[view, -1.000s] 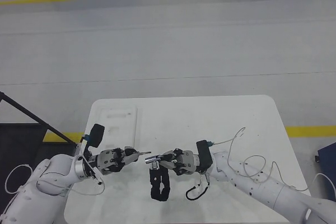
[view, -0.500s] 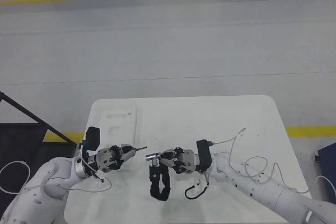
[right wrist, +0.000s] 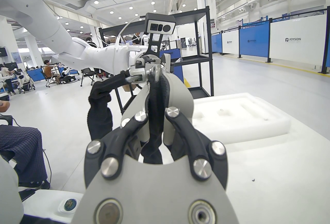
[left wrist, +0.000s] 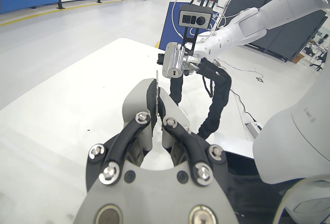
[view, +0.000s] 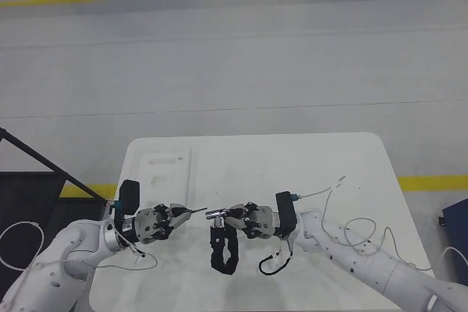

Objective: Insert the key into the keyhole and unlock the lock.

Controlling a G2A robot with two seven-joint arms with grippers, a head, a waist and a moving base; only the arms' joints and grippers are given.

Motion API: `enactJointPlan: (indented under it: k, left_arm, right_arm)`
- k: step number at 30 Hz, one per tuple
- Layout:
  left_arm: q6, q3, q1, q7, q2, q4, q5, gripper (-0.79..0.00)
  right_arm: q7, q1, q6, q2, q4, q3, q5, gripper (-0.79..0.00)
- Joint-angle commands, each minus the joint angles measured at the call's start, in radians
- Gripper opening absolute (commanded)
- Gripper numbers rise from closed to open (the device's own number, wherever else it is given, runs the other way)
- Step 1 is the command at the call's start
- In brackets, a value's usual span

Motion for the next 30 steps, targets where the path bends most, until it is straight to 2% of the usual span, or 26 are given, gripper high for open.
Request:
enactJointPlan:
  k: [1, 14, 21, 30]
  left_arm:
    - [0.0, 0.0, 0.0, 0.001, 0.0, 0.0, 0.001, -0.785]
    - [0.0, 0.0, 0.0, 0.001, 0.0, 0.0, 0.001, -0.785]
    - [0.0, 0.0, 0.0, 0.001, 0.0, 0.0, 0.001, -0.785]
    - [0.0, 0.0, 0.0, 0.001, 0.0, 0.0, 0.001, -0.785]
  right_arm:
    - [0.0, 0.0, 0.0, 0.0, 0.0, 0.0, 0.0, -0.785]
    - [0.003, -0.023, 0.011, 0.001, -0.024, 0.026, 0.031, -0.785]
    - [-0.053, -0.079, -0.035, 0.014, -0.026, 0.103, 0.037, -0.785]
    - [0.026, -0.124, -0.127, 0.009, -0.025, 0.135, 0.047, -0.785]
